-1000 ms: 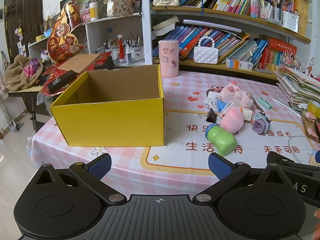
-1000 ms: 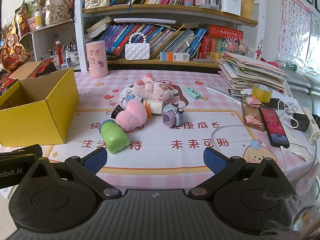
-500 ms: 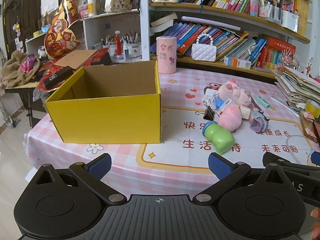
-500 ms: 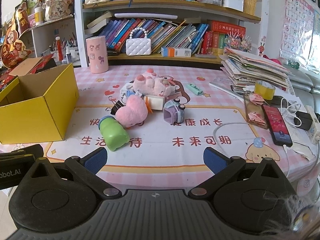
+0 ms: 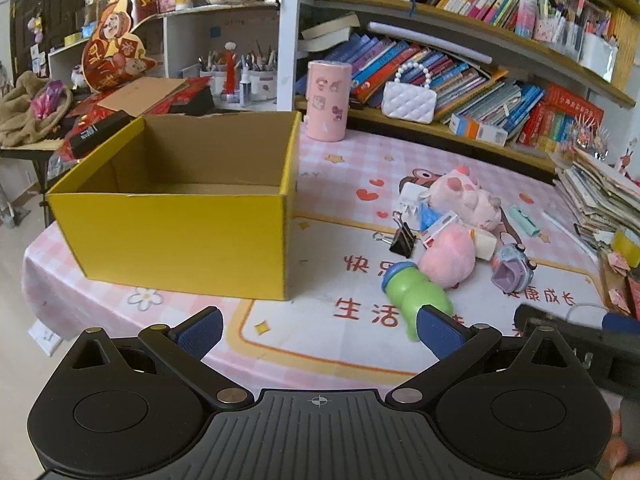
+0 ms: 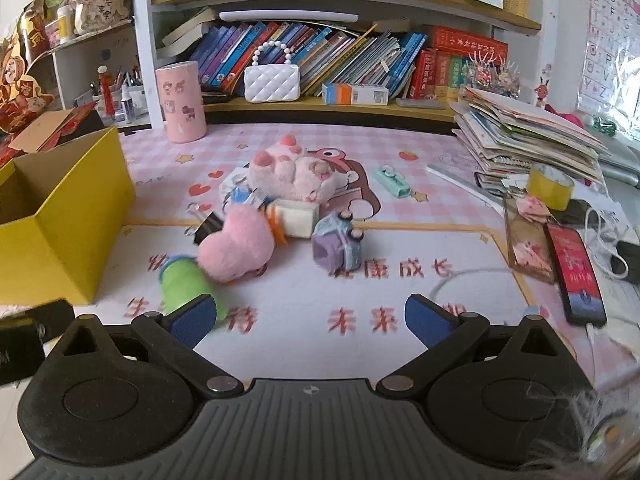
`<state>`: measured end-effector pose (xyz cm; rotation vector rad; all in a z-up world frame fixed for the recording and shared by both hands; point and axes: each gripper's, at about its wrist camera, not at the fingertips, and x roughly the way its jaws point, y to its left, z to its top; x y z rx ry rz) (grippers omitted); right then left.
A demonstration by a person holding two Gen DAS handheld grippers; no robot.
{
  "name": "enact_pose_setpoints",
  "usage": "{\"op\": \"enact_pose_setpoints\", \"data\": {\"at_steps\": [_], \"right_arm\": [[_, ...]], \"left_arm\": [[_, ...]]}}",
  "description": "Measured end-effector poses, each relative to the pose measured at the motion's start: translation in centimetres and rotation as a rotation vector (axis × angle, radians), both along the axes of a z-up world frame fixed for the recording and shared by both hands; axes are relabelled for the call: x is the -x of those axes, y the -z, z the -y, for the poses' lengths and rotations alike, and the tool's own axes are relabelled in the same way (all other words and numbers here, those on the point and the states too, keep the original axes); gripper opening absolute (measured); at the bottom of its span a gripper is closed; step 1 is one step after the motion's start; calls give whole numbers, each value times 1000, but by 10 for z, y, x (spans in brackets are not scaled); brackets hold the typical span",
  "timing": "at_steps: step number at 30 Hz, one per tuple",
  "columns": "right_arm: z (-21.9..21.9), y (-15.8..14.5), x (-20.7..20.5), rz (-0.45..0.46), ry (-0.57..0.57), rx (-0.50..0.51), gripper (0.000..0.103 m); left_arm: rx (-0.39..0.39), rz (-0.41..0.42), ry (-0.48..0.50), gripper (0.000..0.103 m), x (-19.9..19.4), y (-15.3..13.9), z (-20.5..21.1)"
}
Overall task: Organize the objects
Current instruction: 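Move both tools toward the toys beside the yellow box, then grasp the green toy bottle with left tool while right tool grasps the lavender toy car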
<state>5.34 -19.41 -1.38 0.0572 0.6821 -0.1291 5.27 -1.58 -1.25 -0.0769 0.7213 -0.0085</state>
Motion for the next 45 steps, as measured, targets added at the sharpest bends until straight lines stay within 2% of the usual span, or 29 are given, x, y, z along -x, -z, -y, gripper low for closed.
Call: {"op": "enact_pose_setpoints", "data": {"at_steps": [2, 6, 9, 15, 20, 23, 28, 32, 35, 36, 39, 45], "right_arm": [[9, 2, -12, -11, -8, 3, 101], [27, 9, -40, -48, -31, 13, 84], [41, 18, -61, -76, -56, 31, 75], [58, 41, -102, -140, -133, 32, 69], [58, 52, -127, -148, -188, 37, 61], [60, 55, -138, -147, -232, 24, 42], [73, 41, -137, -115, -240, -10, 42], [86, 26, -124, -94, -215, -57, 42], [89, 19, -114, -85, -211, -78, 42], [89, 18, -111, -82, -212, -85, 42], [86, 17, -102, -83, -209, -105, 42], [68, 18, -84, -96, -207, -119, 42]], "left_arm": [[-1, -10, -8, 103, -8, 2, 6], [14, -46, -24, 103, -24, 9, 19], [46, -83, -26, 102, -37, 18, 28], [50, -123, -56, 102, -52, 26, 46], [44, -142, -71, 102, -56, 27, 55], [51, -147, -73, 102, -60, 29, 59], [77, -167, -69, 93, -76, 37, 69], [62, -202, -60, 86, -94, 51, 84], [27, -230, -50, 66, -106, 63, 93], [19, -241, -41, 52, -109, 66, 95], [-6, -238, -21, 48, -108, 67, 96], [44, -211, -21, 47, -90, 52, 68]]}}
